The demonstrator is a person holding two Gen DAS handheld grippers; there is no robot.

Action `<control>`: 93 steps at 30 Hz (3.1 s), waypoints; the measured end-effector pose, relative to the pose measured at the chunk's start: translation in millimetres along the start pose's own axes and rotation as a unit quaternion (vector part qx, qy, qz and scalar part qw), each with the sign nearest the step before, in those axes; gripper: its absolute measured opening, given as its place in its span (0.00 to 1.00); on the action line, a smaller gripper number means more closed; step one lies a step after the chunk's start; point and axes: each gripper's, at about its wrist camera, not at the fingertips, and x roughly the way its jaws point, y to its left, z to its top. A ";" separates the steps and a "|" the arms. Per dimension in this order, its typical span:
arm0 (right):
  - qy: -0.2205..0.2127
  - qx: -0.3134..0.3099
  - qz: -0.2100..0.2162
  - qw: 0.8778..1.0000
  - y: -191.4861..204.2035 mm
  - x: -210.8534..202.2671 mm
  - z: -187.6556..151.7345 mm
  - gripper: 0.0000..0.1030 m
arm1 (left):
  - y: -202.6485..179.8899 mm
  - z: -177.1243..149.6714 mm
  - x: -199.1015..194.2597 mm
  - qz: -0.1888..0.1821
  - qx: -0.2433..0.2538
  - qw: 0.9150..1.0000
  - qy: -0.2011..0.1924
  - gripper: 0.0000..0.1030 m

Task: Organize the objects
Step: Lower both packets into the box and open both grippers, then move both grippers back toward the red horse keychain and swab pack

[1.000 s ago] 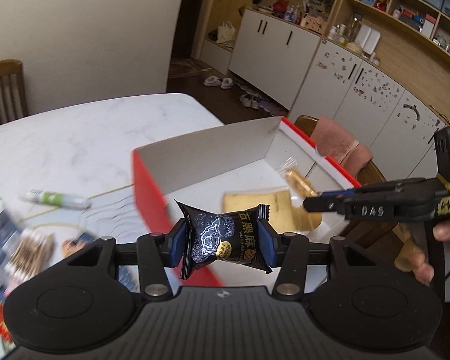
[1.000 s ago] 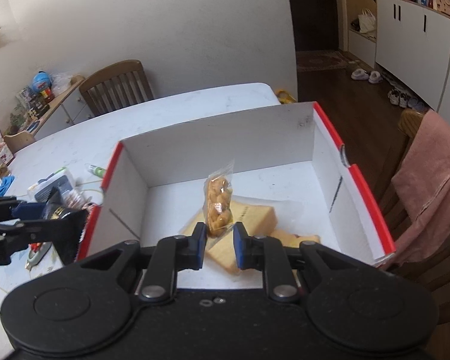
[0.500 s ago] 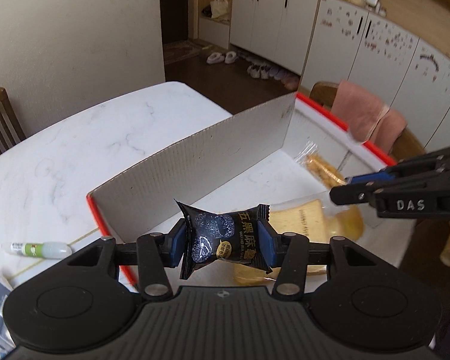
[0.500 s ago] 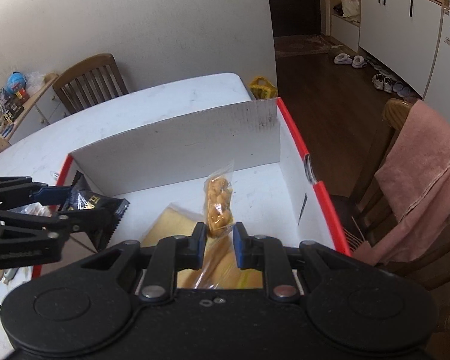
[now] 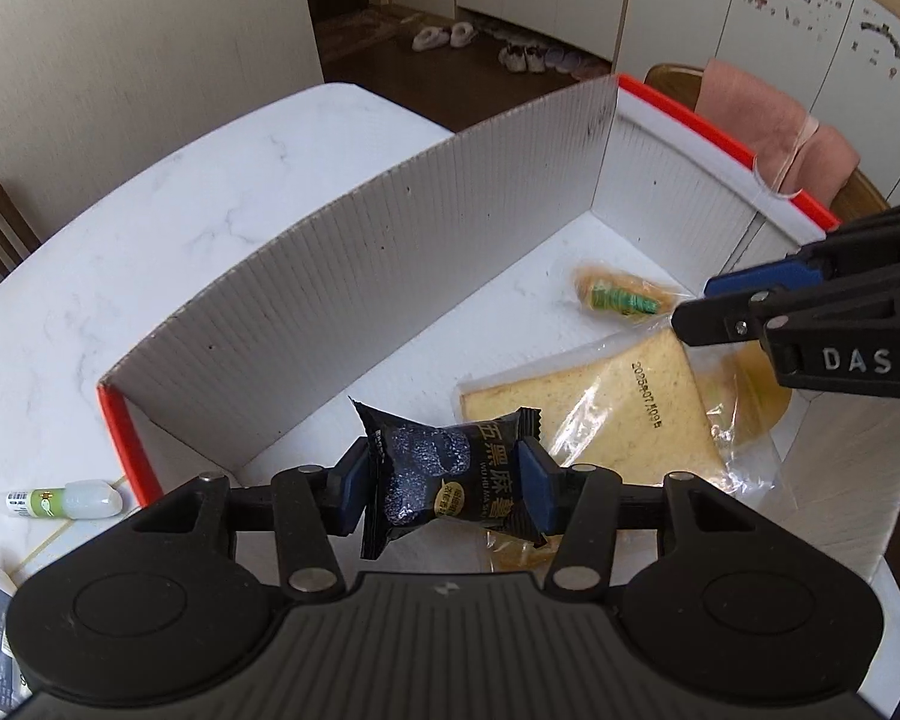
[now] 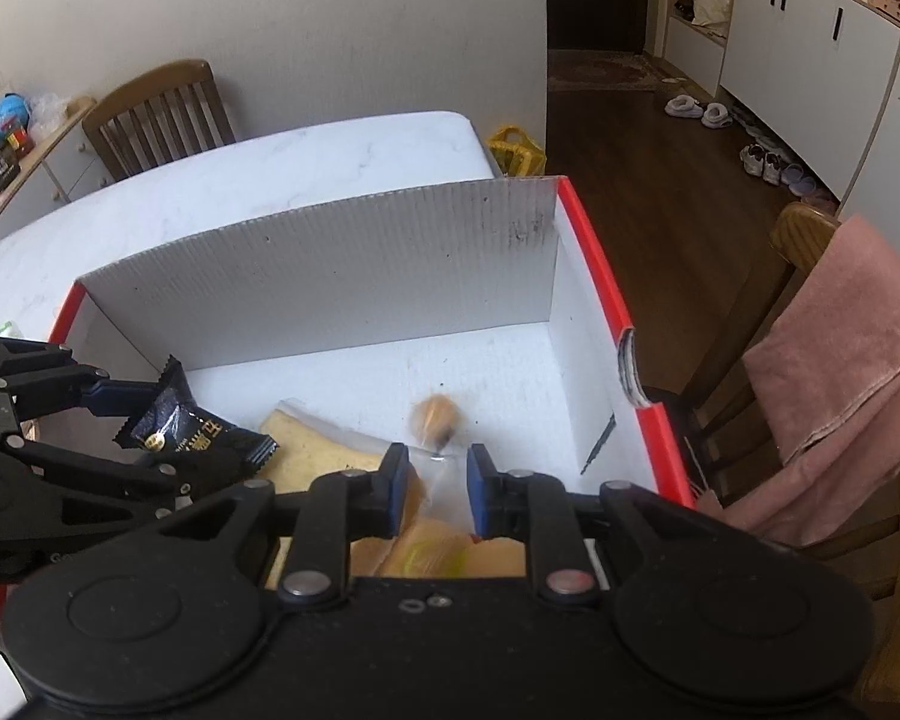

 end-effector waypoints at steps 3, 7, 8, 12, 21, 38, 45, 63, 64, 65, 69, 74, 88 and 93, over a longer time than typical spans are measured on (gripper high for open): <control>-0.002 0.002 0.005 1.000 -1.9 -1.1 0.6 0.26 | -0.5 0.7 1.8 0.001 -0.001 1.000 0.007 0.53; -0.001 0.001 0.012 1.000 -3.2 -3.2 -1.0 0.34 | -0.8 1.7 3.6 0.002 -0.001 1.000 0.012 0.60; -0.002 0.001 0.013 1.000 -3.4 -4.6 -1.6 0.36 | -1.1 1.6 3.5 -0.001 0.000 1.000 0.013 0.63; -0.011 -0.003 0.019 1.000 -4.6 -12.6 -3.6 0.45 | -0.6 1.6 -0.9 -0.009 -0.008 1.000 0.008 0.67; -0.032 -0.016 0.043 0.998 -3.2 -39.8 -9.1 0.52 | 2.9 -1.1 -28.4 -0.034 -0.037 0.999 -0.021 0.77; -0.080 -0.039 0.059 0.994 34.1 -96.6 -29.6 0.62 | 18.7 -40.9 -109.4 -0.061 -0.063 0.990 -0.113 0.77; -0.103 -0.056 0.061 0.991 67.1 -113.7 -37.7 0.72 | 33.2 -69.1 -148.4 -0.057 -0.068 0.985 -0.149 0.77; -0.089 -0.067 0.084 0.990 172.5 -101.0 -56.6 0.89 | 127.3 -170.3 -184.4 -0.041 -0.128 0.980 -0.147 0.84; -0.086 -0.066 0.084 0.991 177.8 -98.8 -57.0 0.89 | 132.7 -176.1 -184.4 -0.041 -0.130 0.980 -0.146 0.87; -0.083 -0.065 0.085 0.991 183.0 -96.3 -57.0 0.89 | 137.5 -181.0 -184.2 -0.040 -0.133 0.980 -0.145 0.93; -0.074 -0.065 0.083 0.992 204.0 -86.7 -58.5 0.89 | 156.5 -200.8 -181.2 -0.041 -0.150 0.978 -0.137 0.99; -0.064 -0.064 0.081 0.993 228.8 -73.1 -56.2 0.89 | 178.5 -223.5 -173.1 -0.036 -0.171 0.975 -0.134 0.99; -0.027 -0.066 0.062 0.996 281.3 -22.7 -38.8 0.89 | 221.0 -261.1 -145.4 0.000 -0.152 0.978 -0.144 0.99; -0.008 -0.053 0.059 0.997 286.8 -0.4 -31.3 0.89 | 222.6 -262.7 -132.1 0.008 -0.133 0.982 -0.136 0.99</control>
